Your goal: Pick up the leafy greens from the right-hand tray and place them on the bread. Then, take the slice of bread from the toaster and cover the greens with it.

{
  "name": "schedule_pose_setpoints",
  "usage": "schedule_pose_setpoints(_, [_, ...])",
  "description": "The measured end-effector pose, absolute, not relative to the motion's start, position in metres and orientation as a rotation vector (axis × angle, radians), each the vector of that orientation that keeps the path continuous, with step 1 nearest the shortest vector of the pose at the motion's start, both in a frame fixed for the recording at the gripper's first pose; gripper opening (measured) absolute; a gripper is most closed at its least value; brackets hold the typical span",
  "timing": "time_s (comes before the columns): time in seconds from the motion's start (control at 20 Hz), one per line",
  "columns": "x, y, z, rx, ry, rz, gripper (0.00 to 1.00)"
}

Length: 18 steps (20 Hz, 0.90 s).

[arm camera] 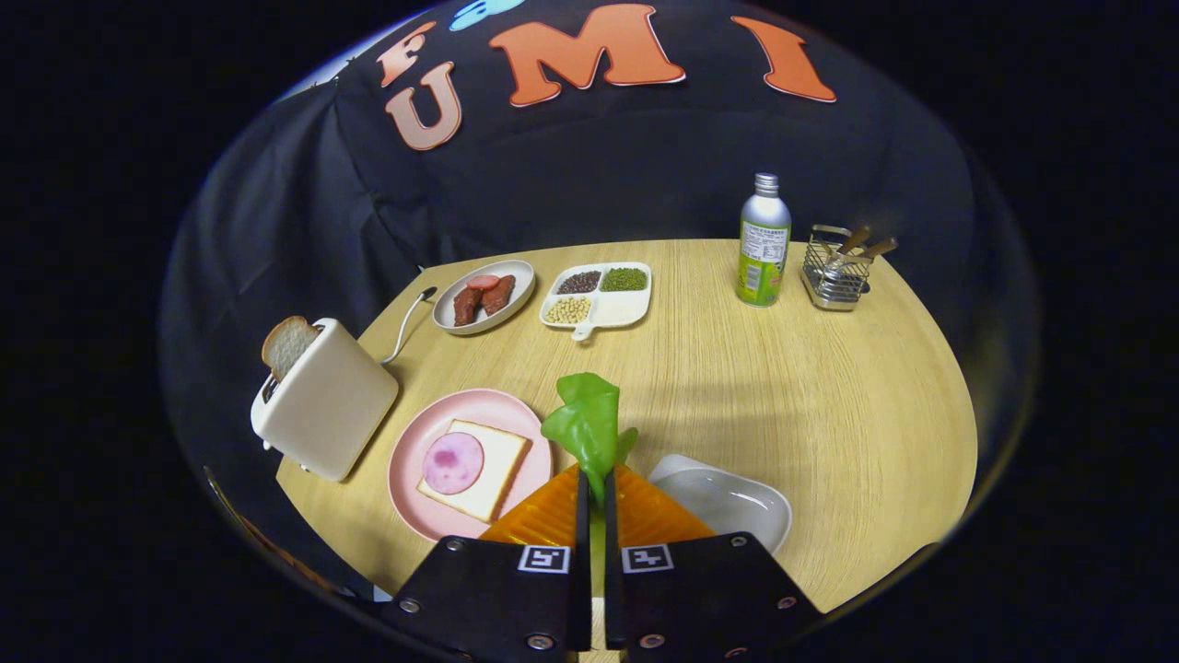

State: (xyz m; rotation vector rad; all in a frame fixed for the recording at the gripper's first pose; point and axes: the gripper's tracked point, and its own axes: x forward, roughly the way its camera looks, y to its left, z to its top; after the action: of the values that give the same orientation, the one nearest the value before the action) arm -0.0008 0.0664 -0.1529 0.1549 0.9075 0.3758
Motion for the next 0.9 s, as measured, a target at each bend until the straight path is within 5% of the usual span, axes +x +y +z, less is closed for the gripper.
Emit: schedule_pose_setpoints(0.9, [0.017, 0.152, -0.152, 0.115, 0.890, 0.466, 0.06])
